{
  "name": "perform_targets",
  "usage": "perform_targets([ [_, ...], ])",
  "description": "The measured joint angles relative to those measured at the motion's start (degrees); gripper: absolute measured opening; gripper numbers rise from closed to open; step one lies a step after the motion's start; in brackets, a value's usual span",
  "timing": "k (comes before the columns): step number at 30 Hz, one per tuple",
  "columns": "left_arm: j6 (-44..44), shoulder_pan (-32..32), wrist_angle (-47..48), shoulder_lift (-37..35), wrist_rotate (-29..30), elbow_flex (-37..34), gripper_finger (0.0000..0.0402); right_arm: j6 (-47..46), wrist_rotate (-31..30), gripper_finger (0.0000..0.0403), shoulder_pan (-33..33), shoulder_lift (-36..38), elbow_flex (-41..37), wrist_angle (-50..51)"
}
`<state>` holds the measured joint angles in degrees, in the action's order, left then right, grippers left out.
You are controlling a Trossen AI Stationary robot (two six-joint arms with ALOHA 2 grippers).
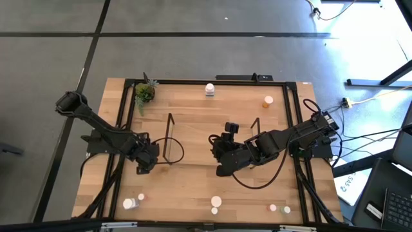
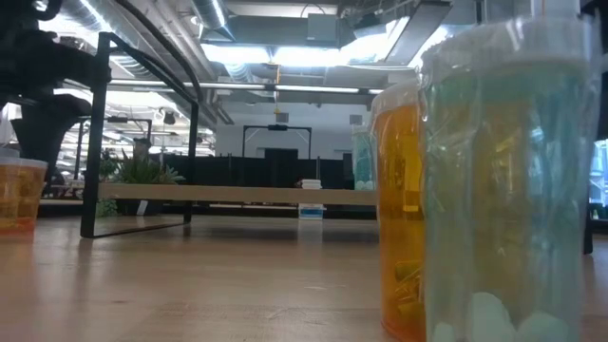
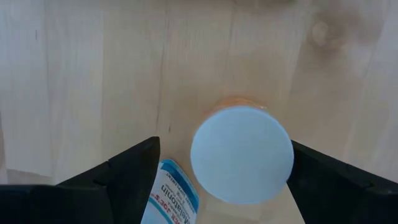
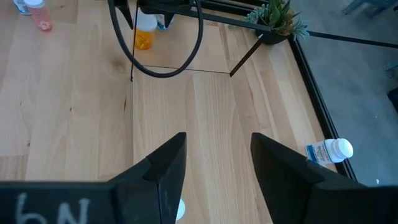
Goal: Pick and place medicine bottles onto shelf by color
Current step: Put the middle orange pill bottle on the shelf
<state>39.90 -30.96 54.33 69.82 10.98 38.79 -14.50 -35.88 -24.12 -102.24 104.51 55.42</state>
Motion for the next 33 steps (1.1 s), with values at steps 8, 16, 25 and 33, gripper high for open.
perform_targets([
  [8,-1.5,-0.2,0.0,0.0,1.3,0.0,0.0307,0.0,0.0,0.0181,0.0,0.0,0.0,0.0],
  [16,-1.1,-0.2,0.0,0.0,0.4,0.0,0.0251,0.0,0.0,0.0181,0.0,0.0,0.0,0.0],
  [25,-1.1,-0.2,-0.4,0.0,0.1,0.0,0.0198,0.0,0.0,0.0181,0.0,0.0,0.0,0.0],
  [33,0.9,-0.2,-0.2,-0.1,-0.5,0.3,0.0196,0.0,0.0,0.0181,0.0,0.0,0.0,0.0],
])
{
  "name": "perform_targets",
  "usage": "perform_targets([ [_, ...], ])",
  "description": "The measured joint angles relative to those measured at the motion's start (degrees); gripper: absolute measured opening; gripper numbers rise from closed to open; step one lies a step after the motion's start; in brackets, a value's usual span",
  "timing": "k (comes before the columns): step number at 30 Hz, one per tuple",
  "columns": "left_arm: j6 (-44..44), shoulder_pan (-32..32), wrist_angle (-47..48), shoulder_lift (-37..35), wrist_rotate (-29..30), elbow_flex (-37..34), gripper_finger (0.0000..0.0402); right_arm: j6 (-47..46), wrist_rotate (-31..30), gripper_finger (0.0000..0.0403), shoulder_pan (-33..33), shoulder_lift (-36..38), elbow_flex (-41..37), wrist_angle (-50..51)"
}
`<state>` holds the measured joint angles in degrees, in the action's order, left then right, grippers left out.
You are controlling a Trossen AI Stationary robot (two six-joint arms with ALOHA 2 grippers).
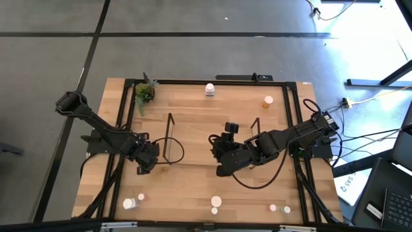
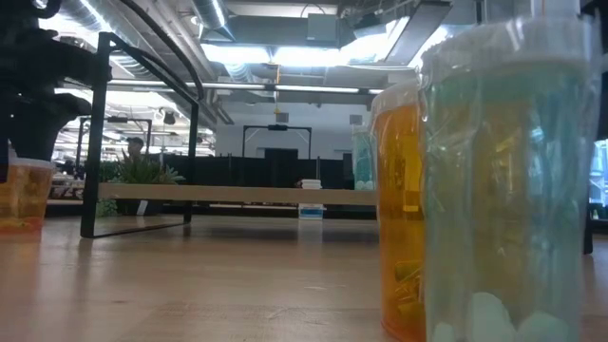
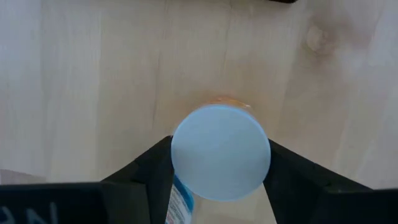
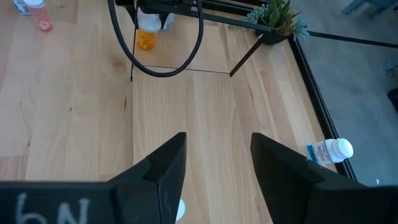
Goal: Pick and place medicine bottles onto shelf by color
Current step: Put the middle orange pill bottle on the shelf
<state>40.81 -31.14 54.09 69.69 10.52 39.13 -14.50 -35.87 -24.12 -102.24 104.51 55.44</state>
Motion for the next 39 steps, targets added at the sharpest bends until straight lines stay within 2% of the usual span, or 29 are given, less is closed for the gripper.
perform_targets([
  [12,5.7,-0.2,12.5,0.0,0.2,9.9,0.0195,0.0,0.0,0.0181,0.0,0.0,0.0,0.0],
  [23,16.3,-6.4,28.9,0.0,5.0,24.4,0.0194,0.0,0.0,0.0181,0.0,0.0,0.0,0.0],
  [31,18.7,-10.1,30.3,0.0,7.6,32.0,0.0194,0.0,0.0,0.0181,0.0,0.0,0.0,0.0],
  [39,15.6,-11.8,30.8,0.0,10.5,40.8,0.0194,0.0,0.0,0.0181,0.0,0.0,0.0,-0.1],
])
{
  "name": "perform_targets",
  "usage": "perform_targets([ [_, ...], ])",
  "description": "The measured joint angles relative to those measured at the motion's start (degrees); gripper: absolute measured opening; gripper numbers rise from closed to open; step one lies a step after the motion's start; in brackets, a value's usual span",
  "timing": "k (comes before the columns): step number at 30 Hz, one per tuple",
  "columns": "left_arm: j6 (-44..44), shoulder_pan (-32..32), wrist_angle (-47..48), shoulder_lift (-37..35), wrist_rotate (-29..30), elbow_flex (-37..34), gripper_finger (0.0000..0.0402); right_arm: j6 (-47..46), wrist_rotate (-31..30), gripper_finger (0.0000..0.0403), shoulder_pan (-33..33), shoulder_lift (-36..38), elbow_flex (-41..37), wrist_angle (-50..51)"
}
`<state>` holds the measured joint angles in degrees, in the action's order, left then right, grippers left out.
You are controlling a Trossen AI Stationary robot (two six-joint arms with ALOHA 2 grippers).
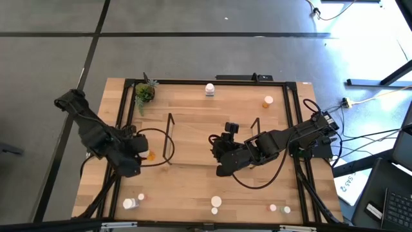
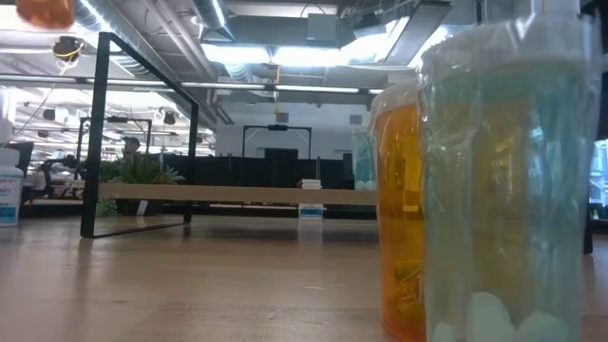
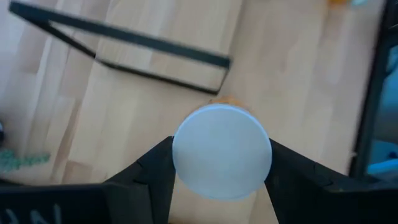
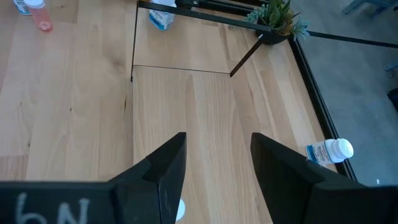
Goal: Pick and place medicine bottles onto shelf by color
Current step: Put the middle orange pill bottle on the shelf
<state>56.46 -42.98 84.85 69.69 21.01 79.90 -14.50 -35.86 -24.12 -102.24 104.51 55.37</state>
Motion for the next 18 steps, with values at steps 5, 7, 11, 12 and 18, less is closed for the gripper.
perform_targets([
  [5,-2.1,-0.7,0.0,0.4,2.5,4.2,0.0194,0.0,0.0,0.0181,0.0,0.0,0.0,0.0],
  [7,-3.3,-0.5,-0.2,1.0,3.6,5.3,0.0194,0.0,0.0,0.0181,0.0,0.0,0.0,0.0],
  [11,-7.3,1.2,-1.2,3.7,4.6,7.1,0.0194,0.0,0.0,0.0181,0.0,0.0,0.0,-0.2],
  [12,-8.1,1.8,-1.2,4.7,4.8,7.7,0.0194,0.0,0.0,0.0181,0.0,0.0,0.0,-0.5],
  [18,-16.8,5.6,-2.2,10.9,4.9,12.2,0.0194,0.1,2.1,0.0181,0.0,0.0,0.0,-1.1],
])
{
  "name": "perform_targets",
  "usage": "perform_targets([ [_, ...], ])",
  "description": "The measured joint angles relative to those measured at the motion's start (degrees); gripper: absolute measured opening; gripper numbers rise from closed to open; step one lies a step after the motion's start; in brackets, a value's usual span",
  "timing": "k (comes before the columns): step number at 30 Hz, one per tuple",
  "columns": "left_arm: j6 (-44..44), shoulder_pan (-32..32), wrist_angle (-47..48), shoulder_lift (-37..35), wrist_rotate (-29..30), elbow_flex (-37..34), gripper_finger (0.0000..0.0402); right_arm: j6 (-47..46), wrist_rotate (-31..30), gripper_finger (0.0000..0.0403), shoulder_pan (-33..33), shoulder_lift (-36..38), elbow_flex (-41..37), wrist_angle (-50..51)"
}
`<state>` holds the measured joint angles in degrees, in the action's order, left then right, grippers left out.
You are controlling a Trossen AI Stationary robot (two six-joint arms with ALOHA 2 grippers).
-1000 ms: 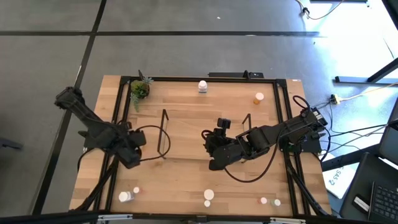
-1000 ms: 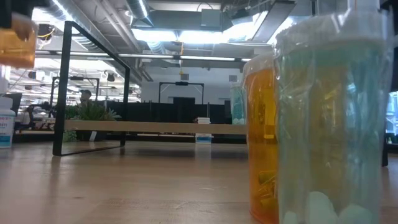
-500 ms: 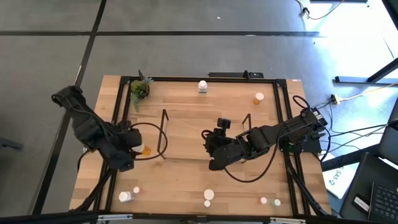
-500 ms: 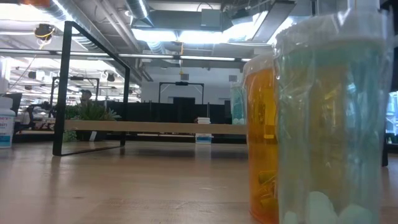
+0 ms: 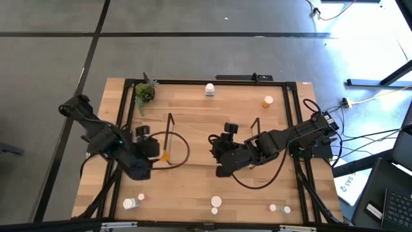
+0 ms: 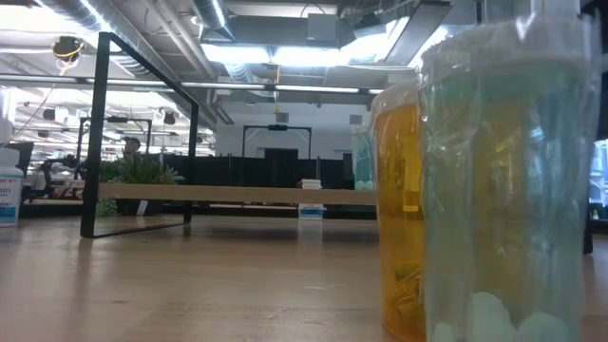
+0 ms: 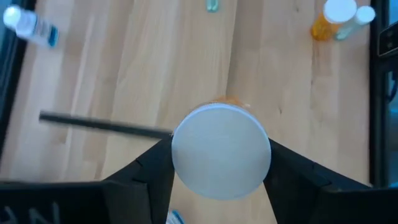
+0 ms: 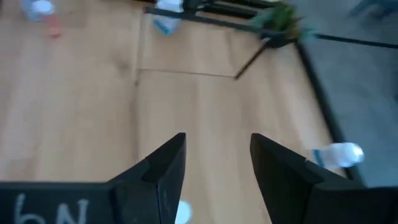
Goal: Pick and place medicine bottles onto shelf by color
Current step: Put the middle orange pill bottle on the shelf
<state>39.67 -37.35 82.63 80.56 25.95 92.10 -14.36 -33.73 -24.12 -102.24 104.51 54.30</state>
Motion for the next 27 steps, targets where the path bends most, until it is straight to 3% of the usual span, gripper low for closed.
perform_targets([
  [7,-13.2,5.9,-6.1,5.0,-5.1,3.0,0.0194,2.8,17.2,0.0181,-0.2,0.7,0.0,-0.8],
  [10,-18.1,8.8,-9.1,6.1,-6.8,2.9,0.0194,3.0,21.3,0.0181,-0.6,1.2,0.0,-1.0],
  [19,-27.9,15.1,-13.2,9.4,-9.1,2.7,0.0194,3.0,21.5,0.0181,-4.7,4.8,0.0,-0.3],
  [27,-29.8,19.0,-13.1,10.9,-10.6,2.6,0.0194,2.7,21.3,0.0181,-7.8,7.9,0.0,0.5],
])
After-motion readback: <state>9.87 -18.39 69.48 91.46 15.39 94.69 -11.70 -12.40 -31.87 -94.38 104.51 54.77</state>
